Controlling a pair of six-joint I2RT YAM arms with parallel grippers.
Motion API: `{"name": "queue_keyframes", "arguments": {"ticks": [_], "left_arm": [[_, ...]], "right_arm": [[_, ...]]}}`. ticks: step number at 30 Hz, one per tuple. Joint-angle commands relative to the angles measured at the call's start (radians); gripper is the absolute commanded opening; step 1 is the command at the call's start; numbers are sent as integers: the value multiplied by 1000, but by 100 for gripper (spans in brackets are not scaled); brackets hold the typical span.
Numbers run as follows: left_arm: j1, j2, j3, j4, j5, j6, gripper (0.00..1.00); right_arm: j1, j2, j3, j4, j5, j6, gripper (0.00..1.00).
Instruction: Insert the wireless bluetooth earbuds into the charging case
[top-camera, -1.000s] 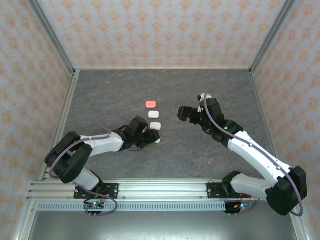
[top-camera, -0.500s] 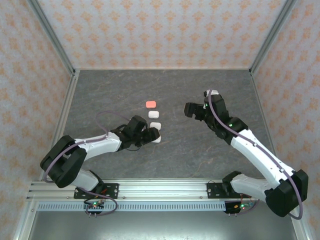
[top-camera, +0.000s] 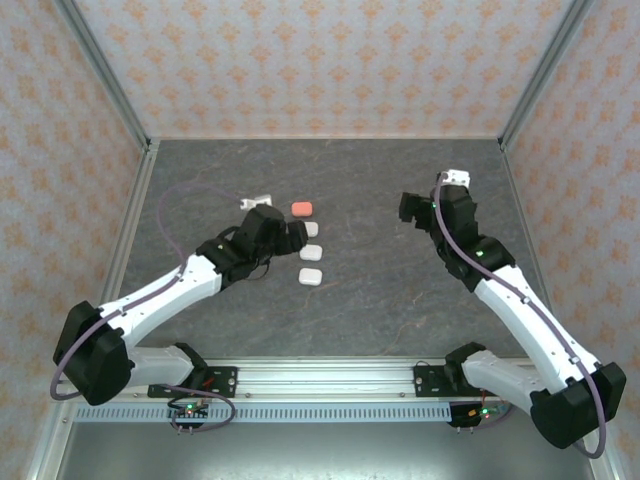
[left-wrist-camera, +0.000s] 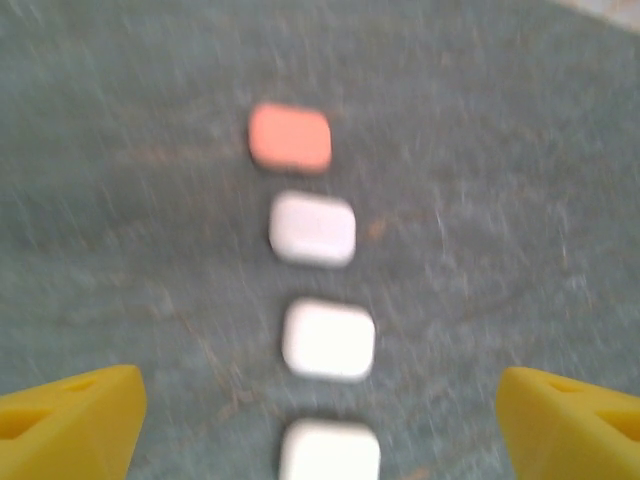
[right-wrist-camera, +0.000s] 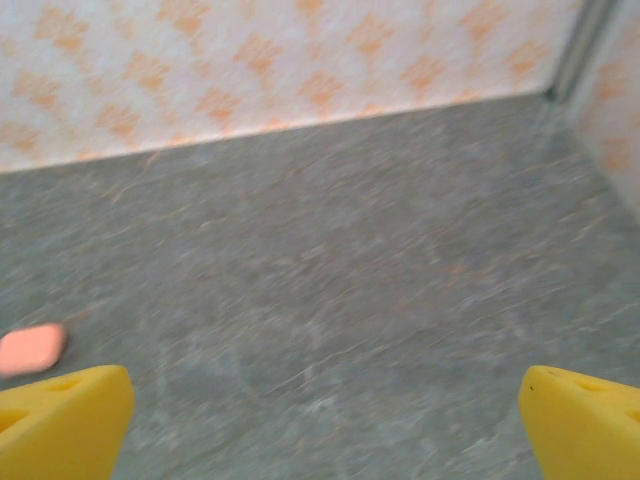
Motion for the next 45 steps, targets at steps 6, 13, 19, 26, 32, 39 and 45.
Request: {"name": "queue_keyframes", "arguments": {"ticks": [6,13,19,26,32,39,45], "left_arm": [[85,-62,-92,324,-367,232,93],[191,-60,-151,412,-420,331,100],[259,-93,-234,491,-438,359,100],[302,-71,-298,567,-432,530,100],[347,-37,-378,708,-392,608,100],[398,27,-444,930,-325,666,100],[469,76,-431,985,-198,731,100]], "right_arm": [[-136,-55,-208,262,200,-84,99],[-271,-6,-492,547,84,-70,99],[-273,205,-615,918,1,-136,99],[-326,485,-583,1202,-188,-207,99],[-389,518,-550,1177,-279,-158,99],[-403,516,-546,1158,-295,-150,99],[-404,514,-546,1157,-296,-150,99]]}}
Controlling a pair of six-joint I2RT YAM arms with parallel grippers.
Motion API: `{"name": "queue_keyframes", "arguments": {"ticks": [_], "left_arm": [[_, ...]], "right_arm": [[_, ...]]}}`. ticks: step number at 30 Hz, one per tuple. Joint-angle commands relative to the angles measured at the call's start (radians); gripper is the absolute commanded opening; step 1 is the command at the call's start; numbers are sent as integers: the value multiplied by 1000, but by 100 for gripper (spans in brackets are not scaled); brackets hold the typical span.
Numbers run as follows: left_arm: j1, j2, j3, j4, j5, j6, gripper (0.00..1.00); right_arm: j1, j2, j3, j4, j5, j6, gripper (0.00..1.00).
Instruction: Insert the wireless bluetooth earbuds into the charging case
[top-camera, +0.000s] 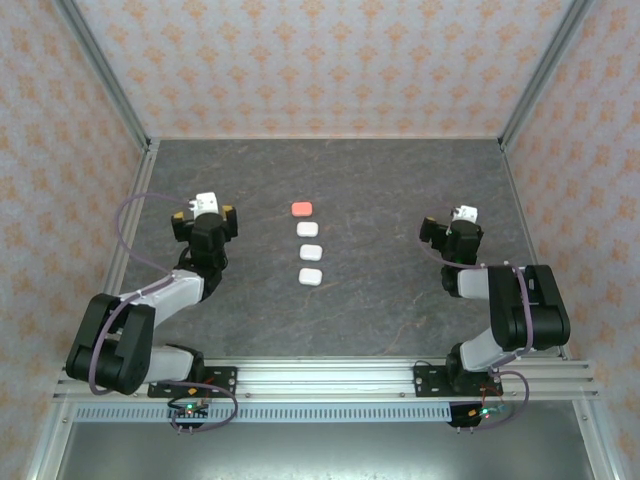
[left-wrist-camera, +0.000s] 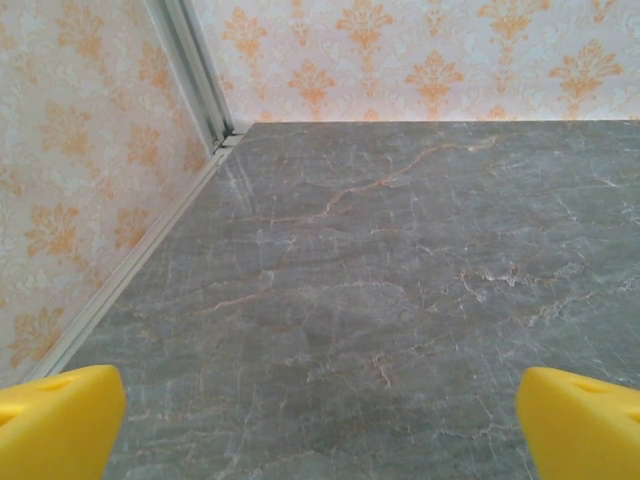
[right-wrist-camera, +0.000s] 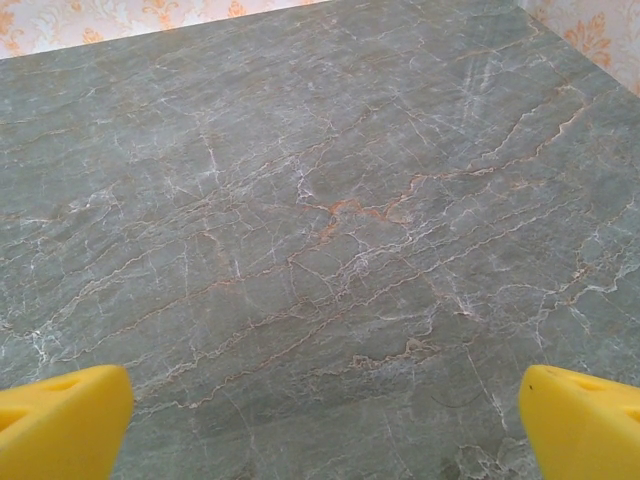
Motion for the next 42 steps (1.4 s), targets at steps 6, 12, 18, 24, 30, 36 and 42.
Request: {"name": "queue_keyframes", "arguments": {"ticks": [6,12,18,24,30,36,42], "left_arm": [[76,29,42,66,201,50,100],[76,-19,28,-15,202,8,100],[76,-45,12,-36,207,0,100],[75,-51,1,-29,215,-3,100],[76,-61,-12,-49,217,-8,100],[70,76,-120,200,201,-19,100],[89,170,-72,188,240,-23,100]], "right_arm": [[-4,-1,15,17,-12,12,99],[-5,-1,15,16,-13,13,99],[-4,-1,15,16,-13,13,99],[-3,-2,15,16,-13,12,99],[-5,-2,15,17,-12,13,99],[-4,-1,15,17,-13,13,99],[-3,-2,15,16,-12,13,99]]}}
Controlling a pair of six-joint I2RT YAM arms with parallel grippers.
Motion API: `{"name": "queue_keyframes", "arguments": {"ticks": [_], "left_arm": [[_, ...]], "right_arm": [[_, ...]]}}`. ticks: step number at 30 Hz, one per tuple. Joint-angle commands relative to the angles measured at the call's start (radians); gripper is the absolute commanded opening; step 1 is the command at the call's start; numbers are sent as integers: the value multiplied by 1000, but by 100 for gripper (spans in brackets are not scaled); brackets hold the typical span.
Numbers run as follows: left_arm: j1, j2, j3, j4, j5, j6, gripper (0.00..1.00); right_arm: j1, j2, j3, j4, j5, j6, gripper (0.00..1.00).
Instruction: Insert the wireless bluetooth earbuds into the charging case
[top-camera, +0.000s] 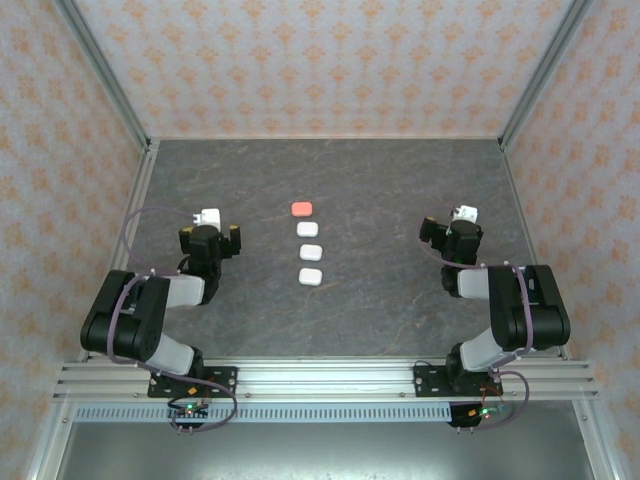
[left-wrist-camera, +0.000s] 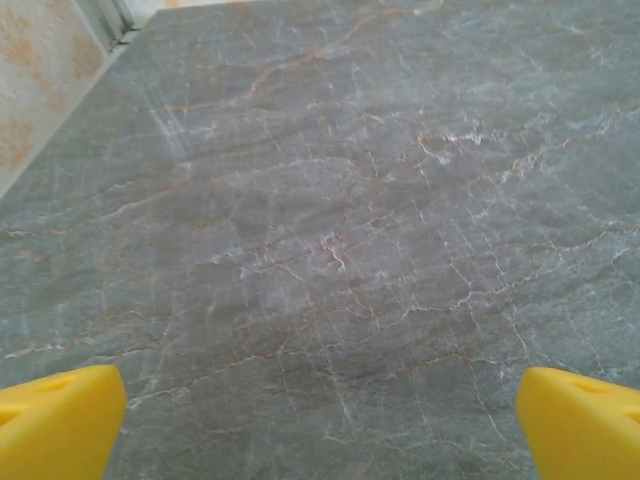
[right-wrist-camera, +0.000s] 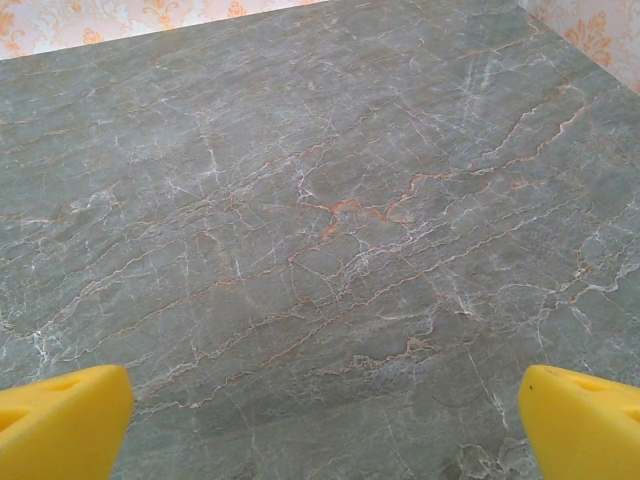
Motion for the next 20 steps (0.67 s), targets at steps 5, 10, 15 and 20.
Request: {"name": "queue_keyframes", "arguments": {"ticks": [5,10,15,20], "left_arm": [[44,3,41,43,49,-38,100],[44,-1,43,31,49,-38,100],[44,1,42,33,48,-38,100],[44,0,43,33,47,-38,100]], "right_arm": [[-4,-2,13,17,-12,9,99],[-1,-1,13,18,-6,5,99],[-1,0,18,11,-6,7,99],[-1,-1,16,13,-6,5,99]]}}
